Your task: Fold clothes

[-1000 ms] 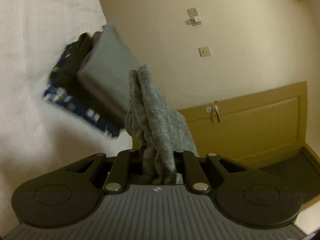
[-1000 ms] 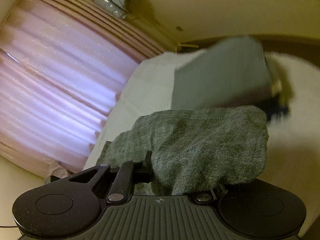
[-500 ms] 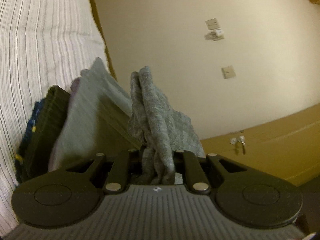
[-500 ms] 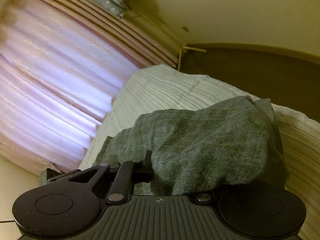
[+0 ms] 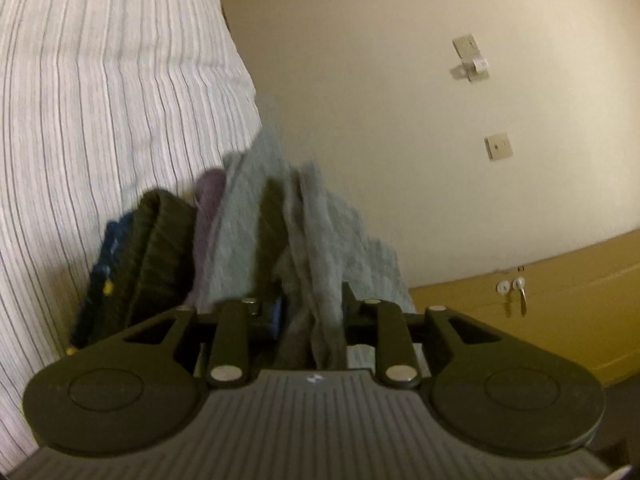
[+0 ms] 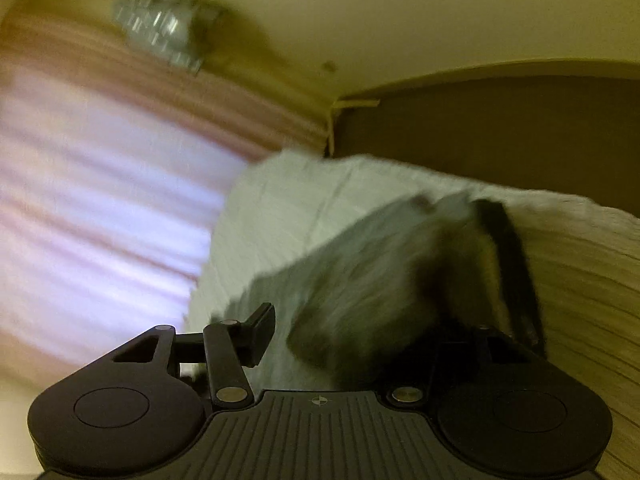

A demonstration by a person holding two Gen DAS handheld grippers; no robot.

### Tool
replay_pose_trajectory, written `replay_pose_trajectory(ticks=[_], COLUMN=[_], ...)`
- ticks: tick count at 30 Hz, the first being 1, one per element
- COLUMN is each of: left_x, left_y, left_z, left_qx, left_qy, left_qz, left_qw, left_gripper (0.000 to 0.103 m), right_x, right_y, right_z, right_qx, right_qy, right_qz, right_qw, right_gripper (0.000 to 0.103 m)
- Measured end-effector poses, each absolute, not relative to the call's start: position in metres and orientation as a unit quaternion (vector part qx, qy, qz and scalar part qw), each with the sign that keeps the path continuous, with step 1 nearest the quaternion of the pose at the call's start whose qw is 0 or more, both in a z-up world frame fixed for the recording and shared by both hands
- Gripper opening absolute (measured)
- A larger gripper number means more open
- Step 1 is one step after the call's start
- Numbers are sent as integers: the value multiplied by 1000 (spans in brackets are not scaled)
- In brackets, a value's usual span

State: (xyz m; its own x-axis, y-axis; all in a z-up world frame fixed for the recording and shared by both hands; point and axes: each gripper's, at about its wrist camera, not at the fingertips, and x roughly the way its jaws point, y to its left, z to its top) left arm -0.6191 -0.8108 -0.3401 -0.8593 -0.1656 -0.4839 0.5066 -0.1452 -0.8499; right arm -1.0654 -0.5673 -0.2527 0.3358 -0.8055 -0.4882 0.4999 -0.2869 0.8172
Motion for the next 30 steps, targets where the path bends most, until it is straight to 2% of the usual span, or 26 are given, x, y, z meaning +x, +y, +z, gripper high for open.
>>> replay_pose_trajectory(ticks=[5,7,8,10,14,17,18,19,20,21,22,25,26,28,30], left_x=[-628,-631,-632,-630,-629,-632,-633,-632,-631,-627,-622,-617,-618,-639,-670], left_y=[-832,-836,-835,-827,-814,-810,-809,-809,-809,-809,-810,-808,-807,-799,-789], left_z=[-346,-343,-339,-328,-324,-331,-332,-329,-326,-320,-313,-289,-279,-261,-250], left_qx=[130,119,111,94,100,130,136,137,138,136,132,129,131,169,210], left_qy=[622,615,603,559,502,488,484,483,482,481,482,471,465,433,395], left_qz=[-739,-746,-757,-793,-822,-813,-809,-803,-797,-789,-778,-766,-769,-793,-818], left_qw=[225,225,225,225,250,291,305,321,337,357,380,417,419,395,361], left_gripper=[21,10,7,5,5,8,15,18,18,19,21,23,22,11,9], right_x=[-1106,-1106,-1105,-1098,-1087,-1078,-1076,-1073,-1066,-1059,-1053,-1032,-1025,-1012,-998], right_y=[-566,-574,-577,-574,-565,-581,-589,-596,-598,-600,-602,-607,-609,-613,-616], right_z=[-268,-266,-265,-252,-239,-255,-263,-269,-268,-267,-266,-262,-261,-259,-256], right_qx=[593,582,573,521,427,435,449,460,453,446,439,417,410,395,380], right_qy=[-192,-172,-161,-143,-133,-70,-45,-23,-16,-9,-2,20,27,42,56], right_qz=[-564,-569,-573,-590,-627,-657,-663,-668,-674,-679,-685,-701,-706,-716,-726], right_qw=[541,555,564,599,638,612,598,585,584,583,582,578,577,574,570], right_gripper=[56,16,7,3,3,4,5,15,53,70,74,74,74,74,72])
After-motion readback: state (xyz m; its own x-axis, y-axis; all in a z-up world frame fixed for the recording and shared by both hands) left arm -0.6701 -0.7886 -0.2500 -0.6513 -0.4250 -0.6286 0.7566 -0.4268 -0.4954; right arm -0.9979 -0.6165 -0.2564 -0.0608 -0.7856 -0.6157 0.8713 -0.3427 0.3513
